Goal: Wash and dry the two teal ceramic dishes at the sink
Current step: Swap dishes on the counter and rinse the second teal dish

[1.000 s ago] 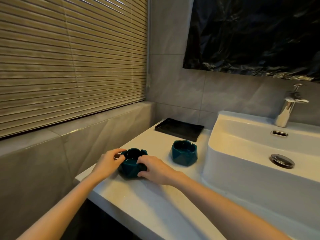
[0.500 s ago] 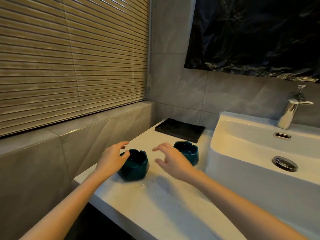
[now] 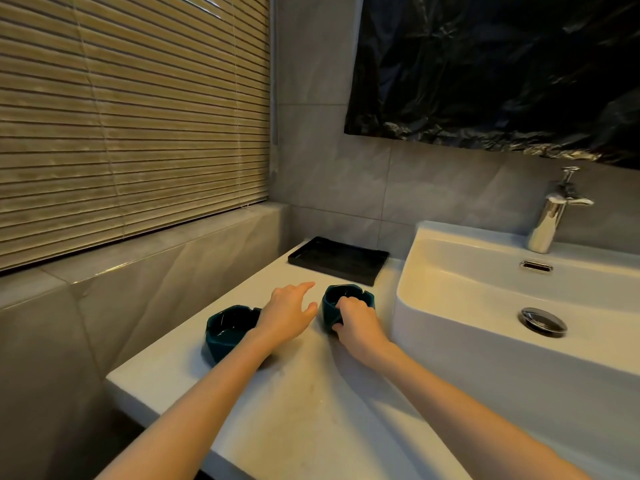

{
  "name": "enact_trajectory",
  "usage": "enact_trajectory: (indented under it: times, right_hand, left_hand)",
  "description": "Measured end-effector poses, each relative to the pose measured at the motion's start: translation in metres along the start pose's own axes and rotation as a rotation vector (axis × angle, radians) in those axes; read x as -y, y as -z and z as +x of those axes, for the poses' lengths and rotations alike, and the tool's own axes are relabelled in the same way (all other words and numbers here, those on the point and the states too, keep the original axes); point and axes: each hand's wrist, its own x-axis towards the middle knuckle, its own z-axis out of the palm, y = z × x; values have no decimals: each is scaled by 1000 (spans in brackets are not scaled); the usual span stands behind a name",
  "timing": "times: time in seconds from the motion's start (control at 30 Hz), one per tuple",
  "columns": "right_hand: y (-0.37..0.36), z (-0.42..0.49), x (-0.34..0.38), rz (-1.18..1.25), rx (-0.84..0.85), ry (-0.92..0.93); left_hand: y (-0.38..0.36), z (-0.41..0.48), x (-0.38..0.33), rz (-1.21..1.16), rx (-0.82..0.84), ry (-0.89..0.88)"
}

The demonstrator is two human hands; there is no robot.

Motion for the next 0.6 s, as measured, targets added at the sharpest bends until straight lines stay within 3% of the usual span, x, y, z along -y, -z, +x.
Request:
enact_trajectory:
  times: [0.23,0.43,0.6]
  right_hand:
    - [2,-7,1,86,-24,123]
    - [39,-4,19,110,-145,298]
    - [81,-4,19,108,-178,355]
  left_hand:
    - [5,4,-6,-126,7,68]
    - [31,7,-22,-803,125,320]
    - [61,13,-48,-1186,140,374]
